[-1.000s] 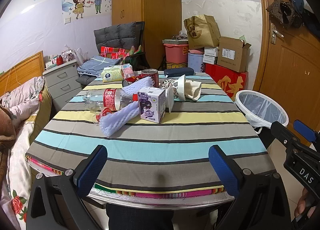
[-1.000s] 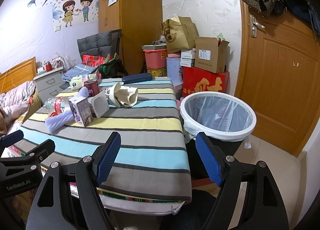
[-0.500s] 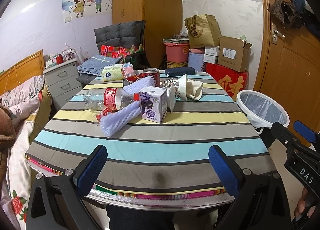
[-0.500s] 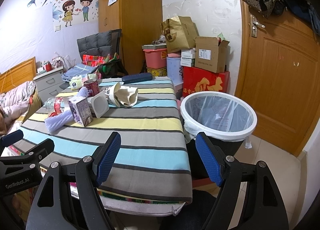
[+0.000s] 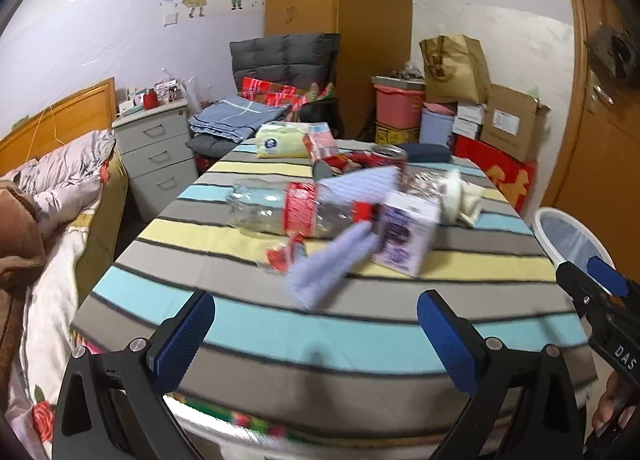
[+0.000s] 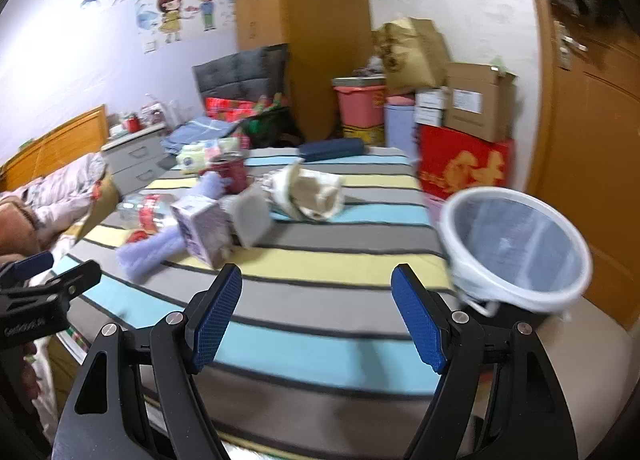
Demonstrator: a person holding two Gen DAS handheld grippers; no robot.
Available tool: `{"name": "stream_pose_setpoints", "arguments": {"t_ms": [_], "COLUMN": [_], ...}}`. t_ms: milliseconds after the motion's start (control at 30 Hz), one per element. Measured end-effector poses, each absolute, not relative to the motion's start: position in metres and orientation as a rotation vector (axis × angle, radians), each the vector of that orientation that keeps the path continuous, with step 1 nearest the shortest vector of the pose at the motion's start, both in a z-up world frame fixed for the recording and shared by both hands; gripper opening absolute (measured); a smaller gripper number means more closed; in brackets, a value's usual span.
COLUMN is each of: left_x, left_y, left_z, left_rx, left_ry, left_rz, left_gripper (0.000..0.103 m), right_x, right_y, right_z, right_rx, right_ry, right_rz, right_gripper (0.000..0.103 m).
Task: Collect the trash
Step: 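Grasp the purple foam mesh sleeve with the left tool while the right tool grasps the white milk carton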
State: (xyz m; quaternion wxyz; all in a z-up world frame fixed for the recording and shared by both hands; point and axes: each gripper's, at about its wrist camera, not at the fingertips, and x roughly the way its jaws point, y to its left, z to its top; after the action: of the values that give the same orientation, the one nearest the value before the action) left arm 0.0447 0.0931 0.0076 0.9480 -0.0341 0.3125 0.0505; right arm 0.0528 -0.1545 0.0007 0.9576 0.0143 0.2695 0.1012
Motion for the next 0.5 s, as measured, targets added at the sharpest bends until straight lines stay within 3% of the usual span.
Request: {"name": "stream_pose_setpoints", "arguments": {"t_ms": [167, 500], "left_x": [0.074, 0.126], "left_y": [0.106, 0.11], "left_z": [-0.003, -0.04], "left_rx": [-0.014, -0.01], "left_ry": [0.681, 0.789], "left_rz": [0.093, 0.003], "left_gripper": [0.102, 0.083], "right_x": [0.079, 0.107], "right_y": [-0.137, -0.119], "right_z": [0.0, -0.004], "right_rx": [-0.008, 0.044], "right_ry": [0.578, 0.611], "right_rz": [0.213, 0.351], "right_gripper": [0.079, 0.079]}}
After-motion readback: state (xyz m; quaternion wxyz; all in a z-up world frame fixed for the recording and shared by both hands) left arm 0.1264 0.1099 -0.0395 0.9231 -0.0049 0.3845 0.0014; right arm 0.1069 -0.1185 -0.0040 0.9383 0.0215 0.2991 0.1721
